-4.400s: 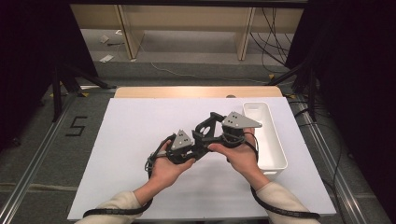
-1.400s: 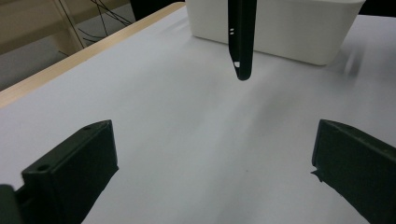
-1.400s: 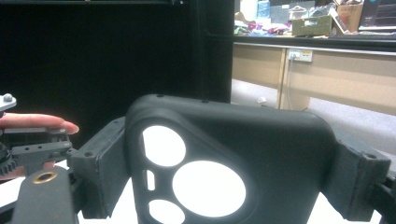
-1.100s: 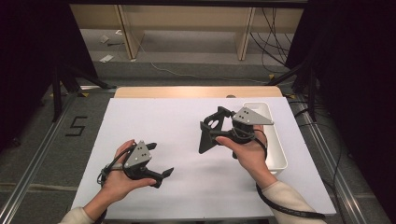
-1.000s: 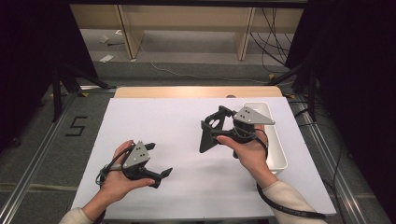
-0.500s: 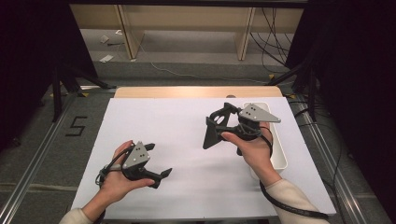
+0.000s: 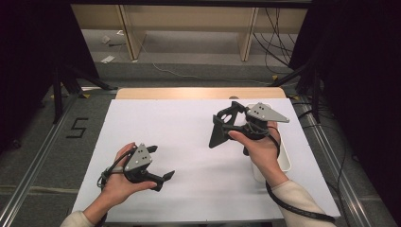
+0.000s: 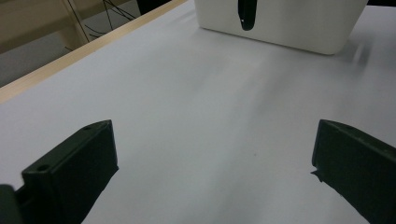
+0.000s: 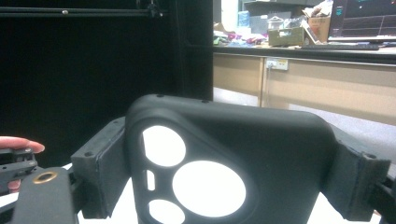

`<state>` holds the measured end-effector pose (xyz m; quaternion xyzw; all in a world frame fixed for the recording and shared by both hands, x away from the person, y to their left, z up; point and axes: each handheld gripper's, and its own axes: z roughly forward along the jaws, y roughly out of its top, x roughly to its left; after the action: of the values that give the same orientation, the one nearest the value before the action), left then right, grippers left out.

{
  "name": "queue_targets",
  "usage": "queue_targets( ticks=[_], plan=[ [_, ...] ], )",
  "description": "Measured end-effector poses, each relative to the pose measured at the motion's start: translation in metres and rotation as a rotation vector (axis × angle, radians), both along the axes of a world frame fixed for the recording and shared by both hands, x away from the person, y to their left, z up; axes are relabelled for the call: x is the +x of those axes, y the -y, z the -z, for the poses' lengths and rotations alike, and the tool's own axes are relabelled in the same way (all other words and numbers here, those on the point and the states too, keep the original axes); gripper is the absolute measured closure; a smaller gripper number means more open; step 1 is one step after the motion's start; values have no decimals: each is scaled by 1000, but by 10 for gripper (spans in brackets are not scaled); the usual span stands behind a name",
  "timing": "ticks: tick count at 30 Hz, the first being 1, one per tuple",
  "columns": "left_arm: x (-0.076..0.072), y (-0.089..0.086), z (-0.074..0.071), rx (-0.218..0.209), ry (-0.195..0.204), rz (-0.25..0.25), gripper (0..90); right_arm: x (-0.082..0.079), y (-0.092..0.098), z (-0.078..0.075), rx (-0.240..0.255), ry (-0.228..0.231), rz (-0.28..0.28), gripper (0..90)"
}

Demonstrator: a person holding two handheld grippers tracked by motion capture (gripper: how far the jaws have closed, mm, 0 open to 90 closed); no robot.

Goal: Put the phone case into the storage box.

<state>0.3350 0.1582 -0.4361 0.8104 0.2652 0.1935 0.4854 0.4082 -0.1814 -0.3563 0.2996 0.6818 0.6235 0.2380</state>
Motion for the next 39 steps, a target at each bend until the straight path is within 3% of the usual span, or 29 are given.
queue_targets(
  ticks=[39],
  plan=[
    [0, 0, 0, -6, 1, -2, 0, 8, 28, -10, 29, 18, 83, 158]
  ],
)
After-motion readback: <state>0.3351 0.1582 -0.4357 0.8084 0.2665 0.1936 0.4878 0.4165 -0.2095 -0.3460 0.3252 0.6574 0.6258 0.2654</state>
